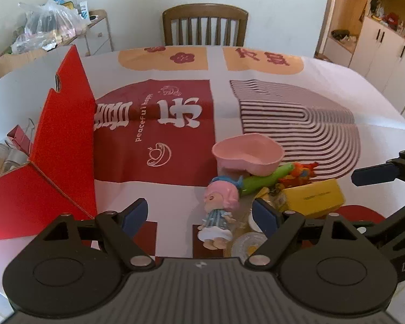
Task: Organize rigid objects
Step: 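Grasp the pink-haired doll with the left tool while the right tool grasps the yellow box, then carry the doll into the red box with the left tool while the right tool carries the yellow box there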
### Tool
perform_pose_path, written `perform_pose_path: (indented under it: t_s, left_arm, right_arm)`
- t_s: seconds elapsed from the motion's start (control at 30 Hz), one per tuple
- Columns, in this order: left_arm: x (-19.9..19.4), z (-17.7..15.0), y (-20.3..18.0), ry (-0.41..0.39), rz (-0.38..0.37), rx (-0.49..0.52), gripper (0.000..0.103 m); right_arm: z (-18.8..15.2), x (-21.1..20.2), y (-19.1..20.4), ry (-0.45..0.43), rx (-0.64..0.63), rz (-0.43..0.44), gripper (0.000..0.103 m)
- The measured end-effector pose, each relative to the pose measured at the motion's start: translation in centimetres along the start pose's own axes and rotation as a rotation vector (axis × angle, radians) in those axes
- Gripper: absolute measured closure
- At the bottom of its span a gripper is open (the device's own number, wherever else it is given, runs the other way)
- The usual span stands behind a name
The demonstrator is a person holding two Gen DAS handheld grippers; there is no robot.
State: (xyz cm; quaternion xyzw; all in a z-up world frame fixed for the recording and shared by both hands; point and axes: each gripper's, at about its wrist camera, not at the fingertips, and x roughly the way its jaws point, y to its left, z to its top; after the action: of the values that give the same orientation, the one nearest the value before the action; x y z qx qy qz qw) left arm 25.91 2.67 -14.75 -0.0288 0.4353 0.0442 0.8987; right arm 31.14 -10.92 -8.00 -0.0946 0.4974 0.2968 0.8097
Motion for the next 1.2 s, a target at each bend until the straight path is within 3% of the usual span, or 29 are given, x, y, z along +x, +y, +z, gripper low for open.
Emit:
perform_pose_path:
  t_s: [0.23, 0.3, 0.47, 0.67, 1.2]
  left_arm:
    - [1.5, -0.2, 0.6, 0.025, -0.014, -0.028, 0.024]
    - [1.5, -0.1, 0.6, 0.021, -0.02, -0.028, 0.03]
    - [1.9, -0.1, 0.0, 0.038, -0.056, -0.005, 0.057]
    - [2.2, -0.3, -0.8, 0.044, -0.062, 0.042, 0.071]
    - [-0.1, -0.3, -0.2, 0.036, -0.128, -0.015, 0.075]
  right_arm:
    - [-0.1, 1.5, 0.0, 0.012, 0.04, -0.002, 0.015]
    - [0.0, 1.7, -0.1, 0.014, 0.054, 0.001, 0.018]
    - [-0.1, 2.1, -0.1, 0.025, 0.056, -0.002, 0.026]
    - [-0.3, 1.9, -0.4, 0.02, 0.06, 0.001, 0.028]
    - [-0.9, -1.0, -0.2, -0.012, 0.068, -0.028, 0.029]
